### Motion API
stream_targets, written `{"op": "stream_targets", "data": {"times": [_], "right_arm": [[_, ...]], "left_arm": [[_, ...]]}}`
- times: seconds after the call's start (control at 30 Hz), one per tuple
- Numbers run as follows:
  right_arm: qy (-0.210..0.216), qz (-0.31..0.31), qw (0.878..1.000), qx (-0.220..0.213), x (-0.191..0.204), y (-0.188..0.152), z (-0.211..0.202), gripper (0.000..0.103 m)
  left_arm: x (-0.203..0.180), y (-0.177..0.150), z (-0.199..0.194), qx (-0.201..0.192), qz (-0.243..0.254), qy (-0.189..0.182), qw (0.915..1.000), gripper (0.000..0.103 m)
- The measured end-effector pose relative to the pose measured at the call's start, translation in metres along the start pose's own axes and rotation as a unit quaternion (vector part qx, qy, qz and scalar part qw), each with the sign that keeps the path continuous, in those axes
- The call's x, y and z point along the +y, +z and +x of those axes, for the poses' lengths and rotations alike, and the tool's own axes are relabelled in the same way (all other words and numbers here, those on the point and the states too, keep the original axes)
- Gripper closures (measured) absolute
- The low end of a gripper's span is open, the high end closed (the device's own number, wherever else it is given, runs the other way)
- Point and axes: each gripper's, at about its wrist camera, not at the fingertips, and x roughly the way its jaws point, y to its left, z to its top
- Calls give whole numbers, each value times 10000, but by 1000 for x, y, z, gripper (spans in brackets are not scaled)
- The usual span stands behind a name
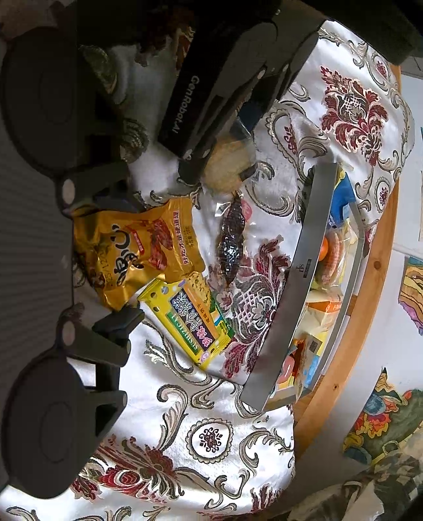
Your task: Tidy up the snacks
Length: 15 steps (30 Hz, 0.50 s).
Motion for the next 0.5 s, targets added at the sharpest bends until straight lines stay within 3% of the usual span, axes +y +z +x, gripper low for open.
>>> {"op": "stream_targets", "data": {"times": [0.1, 0.23, 0.5], "right_arm": [[-1, 4, 10000, -5, 0, 0, 0, 37], [5, 21, 10000, -4, -1, 0, 1, 36], [49, 35, 10000, 28, -2, -1, 3, 34]], "left_arm": [[-3, -1, 0, -62, 171, 143, 9997, 30], [-4, -2, -1, -104, 281, 171, 9994, 30], [-9, -3, -3, -175, 505, 141, 9985, 39]]}}
